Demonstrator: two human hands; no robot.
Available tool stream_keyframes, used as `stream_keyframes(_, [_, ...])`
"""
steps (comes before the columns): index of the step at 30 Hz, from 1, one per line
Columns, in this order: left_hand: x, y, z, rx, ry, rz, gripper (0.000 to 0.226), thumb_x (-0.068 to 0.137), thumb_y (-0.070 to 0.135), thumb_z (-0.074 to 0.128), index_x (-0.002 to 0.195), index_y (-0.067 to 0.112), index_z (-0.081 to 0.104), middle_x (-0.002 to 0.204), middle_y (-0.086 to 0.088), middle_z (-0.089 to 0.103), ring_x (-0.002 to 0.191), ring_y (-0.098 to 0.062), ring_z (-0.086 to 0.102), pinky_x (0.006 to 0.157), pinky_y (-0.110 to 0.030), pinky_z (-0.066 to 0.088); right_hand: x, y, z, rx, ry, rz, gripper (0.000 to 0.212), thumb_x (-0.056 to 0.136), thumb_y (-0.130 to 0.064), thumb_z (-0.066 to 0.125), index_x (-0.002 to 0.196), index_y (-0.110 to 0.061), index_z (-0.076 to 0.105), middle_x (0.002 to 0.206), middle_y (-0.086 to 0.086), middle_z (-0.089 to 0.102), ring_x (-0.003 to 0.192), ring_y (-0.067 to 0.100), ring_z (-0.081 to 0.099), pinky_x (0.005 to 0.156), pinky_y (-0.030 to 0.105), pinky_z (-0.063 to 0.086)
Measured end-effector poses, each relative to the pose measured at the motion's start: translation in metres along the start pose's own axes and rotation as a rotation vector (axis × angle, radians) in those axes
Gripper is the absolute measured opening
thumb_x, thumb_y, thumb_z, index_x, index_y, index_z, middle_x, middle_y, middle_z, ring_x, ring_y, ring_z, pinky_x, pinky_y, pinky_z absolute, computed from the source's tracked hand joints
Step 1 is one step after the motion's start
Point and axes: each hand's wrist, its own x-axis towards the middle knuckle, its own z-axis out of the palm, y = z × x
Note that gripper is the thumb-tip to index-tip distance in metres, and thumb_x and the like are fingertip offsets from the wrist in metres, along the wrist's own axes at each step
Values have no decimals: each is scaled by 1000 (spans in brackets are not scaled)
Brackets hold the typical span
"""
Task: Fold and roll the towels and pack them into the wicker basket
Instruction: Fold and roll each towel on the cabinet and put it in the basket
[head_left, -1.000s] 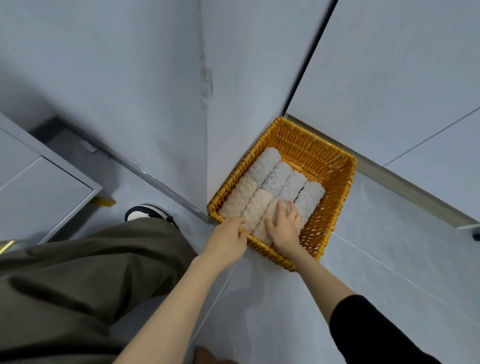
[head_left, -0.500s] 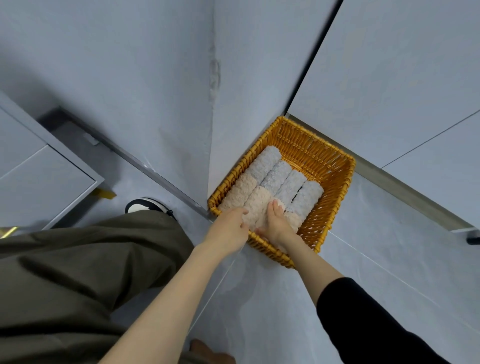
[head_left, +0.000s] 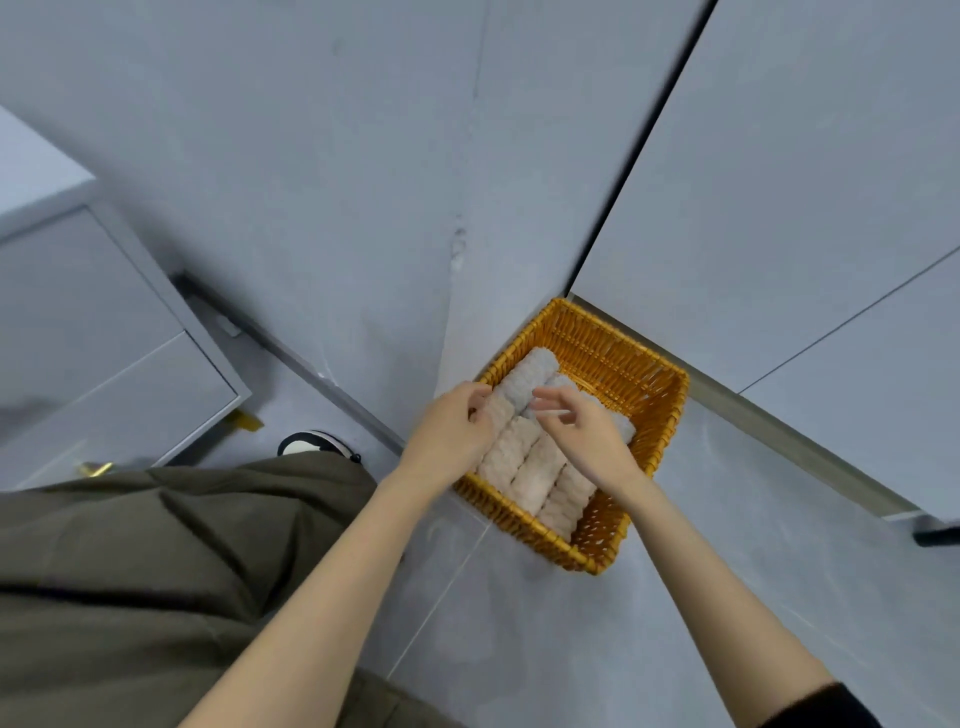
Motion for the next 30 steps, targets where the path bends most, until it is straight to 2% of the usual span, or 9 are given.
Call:
stream_keyframes(5, [-20,27,-41,-91,133,32,29,97,18,47,125,22,55,114,7,59,104,-7,53,85,-21,37,-33,-64,-25,28,10,-168,20,96,-20,53,110,-30,62,98,-17,68,85,-3,63,75,16,51])
stream_keyframes(9, [-45,41,-88,-98,232,92,27,95,18,51,121,21,59,114,6,64,106,-10,58,89,-23,41,-49,-116,-35,53,2,-291,21,95,-22,55,112,-28,65,96,-16,70,84,0,64,75,19,51])
stream_keyframes(14, [-87,51,-156,-145,359,145,23,94,12,52,113,24,60,106,7,65,96,-8,59,88,-22,45,-51,-185,-28,122,-94,-431,22,95,-22,56,115,-28,64,98,-14,71,87,2,65,79,21,53])
stream_keyframes(18, [-119,53,-214,-124,466,164,24,94,6,51,111,19,60,103,3,65,89,-6,59,75,-4,42,-41,-242,-8,128,-168,-535,20,94,-23,57,111,-30,65,97,-13,70,86,6,66,83,24,54])
stream_keyframes(20, [-138,50,-243,-95,541,173,24,93,6,52,109,22,60,101,5,65,89,-3,59,80,-9,44,-36,-272,4,126,-195,-588,20,94,-22,58,110,-30,65,96,-13,71,83,7,65,81,24,53])
stream_keyframes(24, [-175,36,-296,-70,704,130,23,92,13,54,109,27,62,105,9,68,98,-8,62,84,-23,47,-28,-330,28,129,-257,-684,21,92,-20,58,108,-31,66,97,-13,70,83,12,65,82,25,53])
stream_keyframes(27, [-200,21,-327,-99,774,64,25,94,17,51,113,30,61,107,14,65,93,-7,60,69,-20,44,-25,-371,51,134,-313,-746,21,91,-18,58,108,-29,66,97,-10,70,82,16,65,81,24,51])
stream_keyframes(30, [-218,3,-354,-94,854,6,26,94,18,51,117,27,58,110,12,63,99,-8,58,69,-16,43,-18,-406,78,119,-371,-798,21,92,-19,57,108,-31,64,98,-10,69,80,14,64,79,24,51])
